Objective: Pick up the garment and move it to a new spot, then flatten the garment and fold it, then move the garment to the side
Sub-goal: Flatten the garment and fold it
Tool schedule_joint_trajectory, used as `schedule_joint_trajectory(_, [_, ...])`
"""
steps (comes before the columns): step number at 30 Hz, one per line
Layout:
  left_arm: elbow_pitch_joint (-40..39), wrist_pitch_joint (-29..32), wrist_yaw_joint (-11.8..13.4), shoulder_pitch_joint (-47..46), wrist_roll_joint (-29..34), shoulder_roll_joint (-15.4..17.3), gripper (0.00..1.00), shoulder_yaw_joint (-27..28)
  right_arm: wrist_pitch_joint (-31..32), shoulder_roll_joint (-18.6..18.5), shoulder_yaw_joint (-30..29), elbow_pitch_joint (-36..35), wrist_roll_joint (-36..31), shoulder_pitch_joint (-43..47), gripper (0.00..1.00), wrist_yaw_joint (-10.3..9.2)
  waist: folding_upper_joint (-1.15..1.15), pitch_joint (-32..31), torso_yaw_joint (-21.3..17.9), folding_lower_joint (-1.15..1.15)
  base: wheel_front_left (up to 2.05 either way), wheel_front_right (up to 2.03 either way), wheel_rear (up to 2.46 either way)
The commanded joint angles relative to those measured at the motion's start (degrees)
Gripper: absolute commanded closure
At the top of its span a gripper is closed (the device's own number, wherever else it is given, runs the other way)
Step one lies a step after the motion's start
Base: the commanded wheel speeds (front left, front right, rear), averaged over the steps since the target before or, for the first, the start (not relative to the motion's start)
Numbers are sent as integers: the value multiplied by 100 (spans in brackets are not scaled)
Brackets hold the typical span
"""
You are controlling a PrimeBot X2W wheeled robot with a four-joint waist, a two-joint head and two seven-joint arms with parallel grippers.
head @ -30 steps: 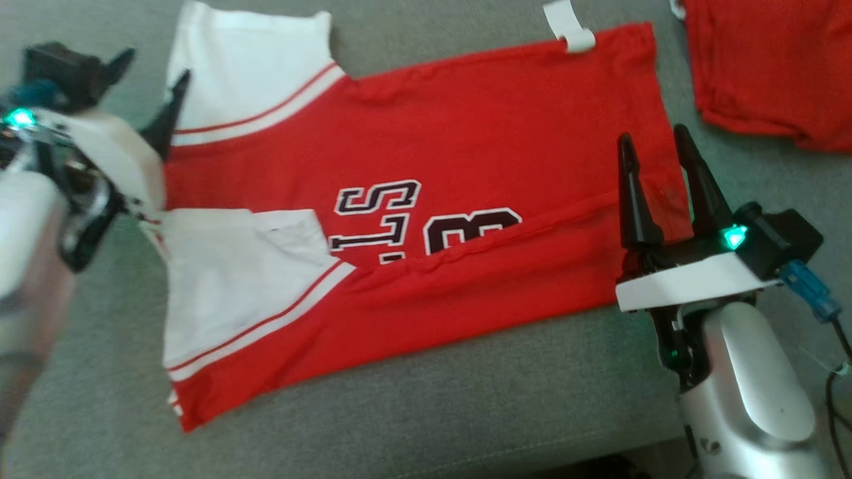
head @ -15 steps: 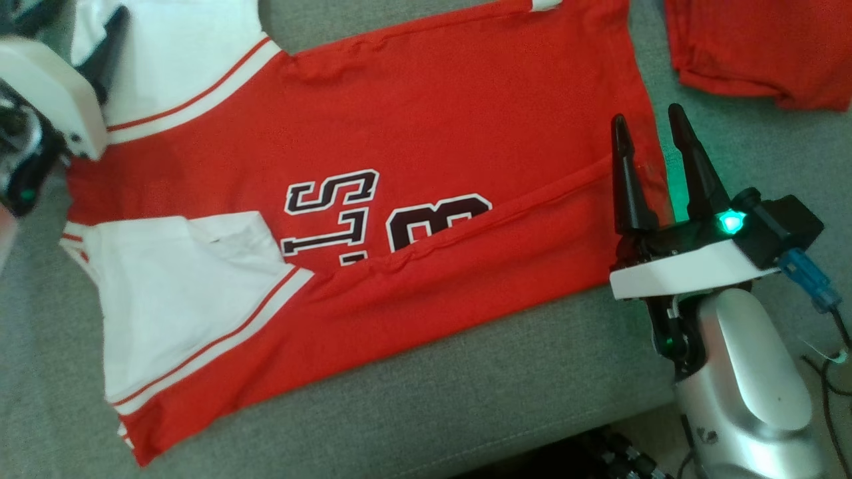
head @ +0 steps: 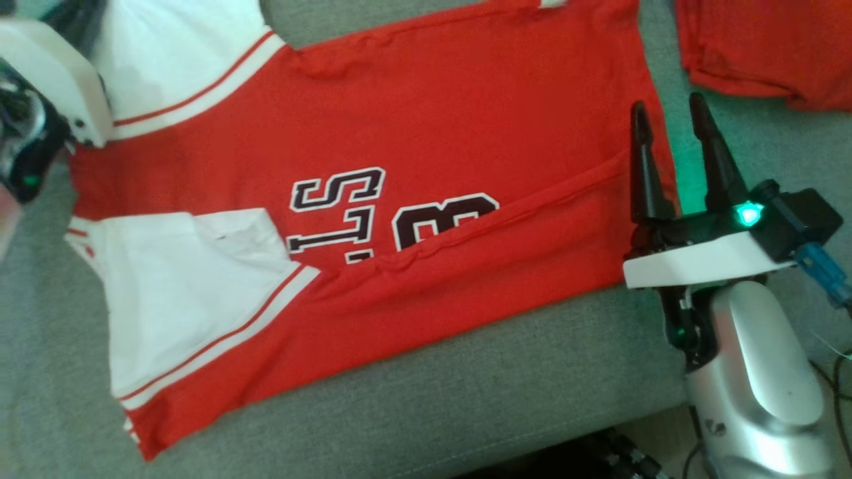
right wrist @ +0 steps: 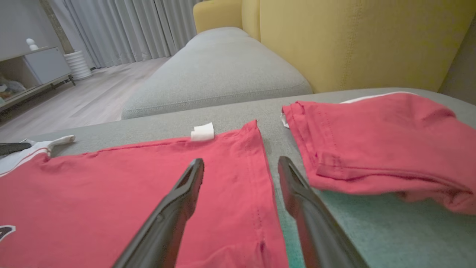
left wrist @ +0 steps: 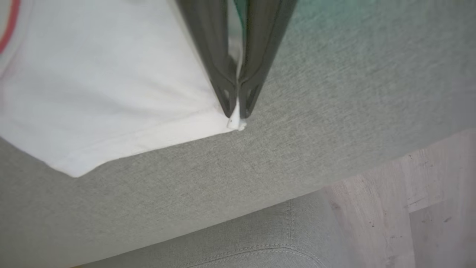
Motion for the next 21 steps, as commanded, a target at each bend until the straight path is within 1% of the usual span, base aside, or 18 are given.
schedule_joint_trajectory(1, [14,-87,10,12,-23,209,100,43,-12,-28,53,-180,-62,2,0,-5,0,-93,93,0,0,0,0])
schedule_joint_trajectory(7, [-60,-1059,10,25,-2,-15,100,-121,194,-28,-217,-197,-369,-33,0,-5,0,-458,442,0,0,0,0])
schedule_joint_trajectory(12, [-234,-1747,10,168,124,-212,100,-226,762,-28,-529,-242,-783,-210,0,-5,0,-765,862,0,0,0,0])
schedule_joint_trajectory(14, [-390,-1901,11,272,178,-254,100,-279,1105,-28,-642,-214,-930,-377,0,-5,0,-848,1029,0,0,0,0])
schedule_joint_trajectory(15, [-595,-1971,24,423,176,-272,100,-317,1492,-28,-780,-103,-1122,-585,0,-5,0,-915,1196,0,0,0,0])
schedule_joint_trajectory(16, [-717,-1984,43,504,168,-266,100,-333,1690,-28,-852,-19,-1212,-703,0,-5,0,-938,1274,0,0,0,0])
schedule_joint_trajectory(17, [-717,-1984,43,504,168,-266,100,-333,1690,-28,-852,-19,-1212,-703,0,-5,0,-938,1274,0,0,0,0])
schedule_joint_trajectory(21, [-1317,-1993,161,773,219,-190,100,-442,2412,-102,-1167,502,-1495,-1246,0,-5,0,-944,1551,0,0,0,0])
